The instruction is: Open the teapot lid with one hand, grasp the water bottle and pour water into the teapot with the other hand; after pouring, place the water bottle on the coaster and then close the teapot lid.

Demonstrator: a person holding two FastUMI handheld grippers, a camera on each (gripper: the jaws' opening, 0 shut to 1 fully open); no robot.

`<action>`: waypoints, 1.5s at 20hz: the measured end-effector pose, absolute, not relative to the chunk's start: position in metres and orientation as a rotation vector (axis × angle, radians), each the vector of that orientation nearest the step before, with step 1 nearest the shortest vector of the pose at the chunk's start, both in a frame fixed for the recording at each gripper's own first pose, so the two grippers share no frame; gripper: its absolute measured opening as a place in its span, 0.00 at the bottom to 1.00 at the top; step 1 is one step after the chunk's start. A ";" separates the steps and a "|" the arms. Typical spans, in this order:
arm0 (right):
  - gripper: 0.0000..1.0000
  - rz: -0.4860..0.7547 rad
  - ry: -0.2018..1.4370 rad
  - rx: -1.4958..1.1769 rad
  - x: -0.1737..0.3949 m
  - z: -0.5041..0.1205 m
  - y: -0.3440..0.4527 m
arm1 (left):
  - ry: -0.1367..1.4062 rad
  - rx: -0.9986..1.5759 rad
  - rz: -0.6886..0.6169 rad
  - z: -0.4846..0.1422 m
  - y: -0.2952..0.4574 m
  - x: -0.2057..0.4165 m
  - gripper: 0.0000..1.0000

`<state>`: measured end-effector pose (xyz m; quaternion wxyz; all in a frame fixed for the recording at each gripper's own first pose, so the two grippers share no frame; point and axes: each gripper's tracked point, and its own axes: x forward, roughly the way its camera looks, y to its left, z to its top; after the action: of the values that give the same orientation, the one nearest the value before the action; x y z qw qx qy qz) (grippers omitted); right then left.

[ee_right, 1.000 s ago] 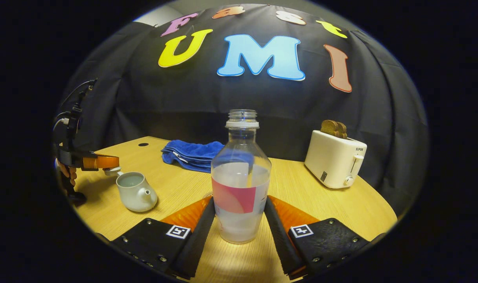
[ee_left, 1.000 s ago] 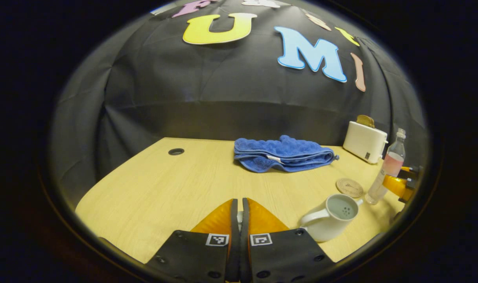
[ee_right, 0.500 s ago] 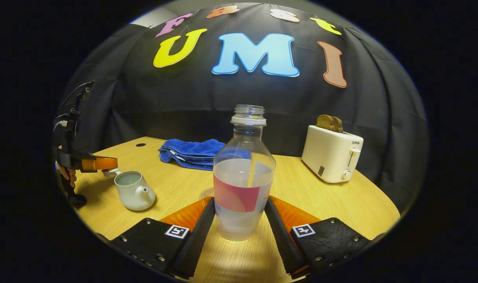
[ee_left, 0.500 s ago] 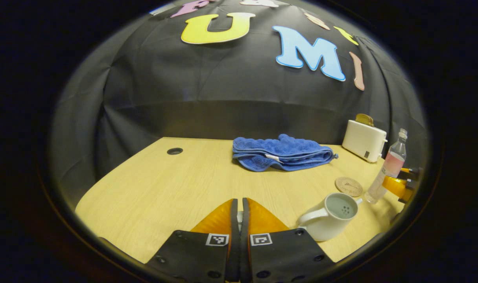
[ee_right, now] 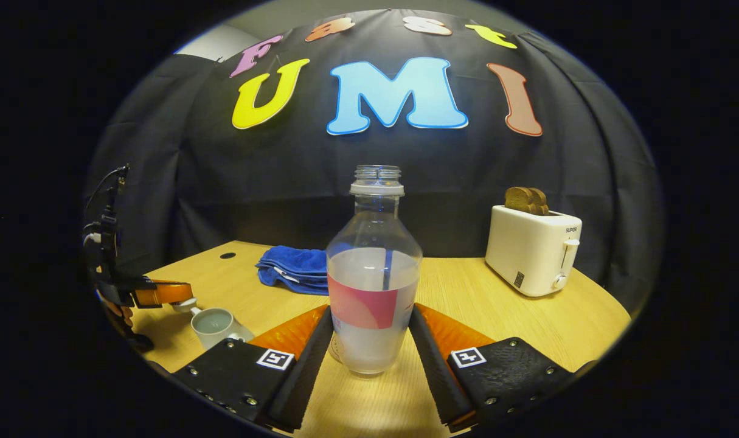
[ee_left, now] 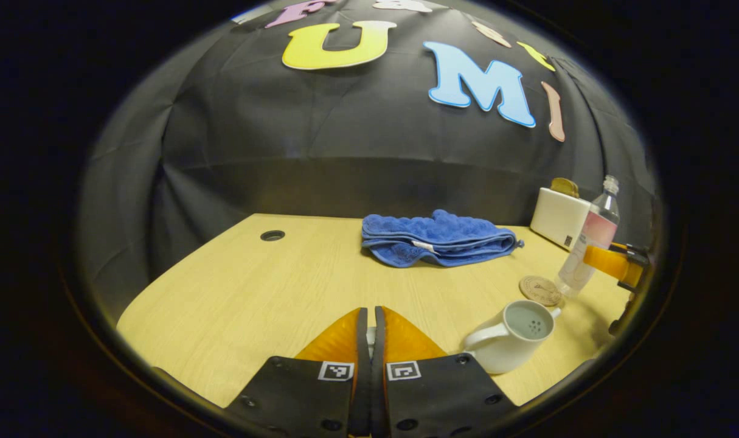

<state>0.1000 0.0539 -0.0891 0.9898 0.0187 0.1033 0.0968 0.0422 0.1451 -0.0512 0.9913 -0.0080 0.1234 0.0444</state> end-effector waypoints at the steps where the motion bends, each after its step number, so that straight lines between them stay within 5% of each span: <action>1: 0.79 0.190 0.209 0.050 0.106 -0.090 0.056 | 0.246 -0.017 0.089 -0.051 0.145 0.042 0.07; 13: 0.78 0.161 0.247 0.047 0.123 -0.109 0.061 | 0.236 -0.020 0.084 -0.048 0.144 0.041 0.06; 18: 0.91 0.150 0.213 0.001 0.123 -0.099 0.060 | 0.234 -0.022 0.083 -0.045 0.144 0.041 0.06; 30: 0.91 0.146 0.134 0.037 0.102 -0.078 0.048 | 0.098 -0.032 -0.023 0.001 0.108 0.033 0.05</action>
<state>0.1019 0.0484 -0.0784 0.9949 0.0184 0.0667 0.0731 0.0330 0.1080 0.0014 0.9986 -0.0158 0.0491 -0.0113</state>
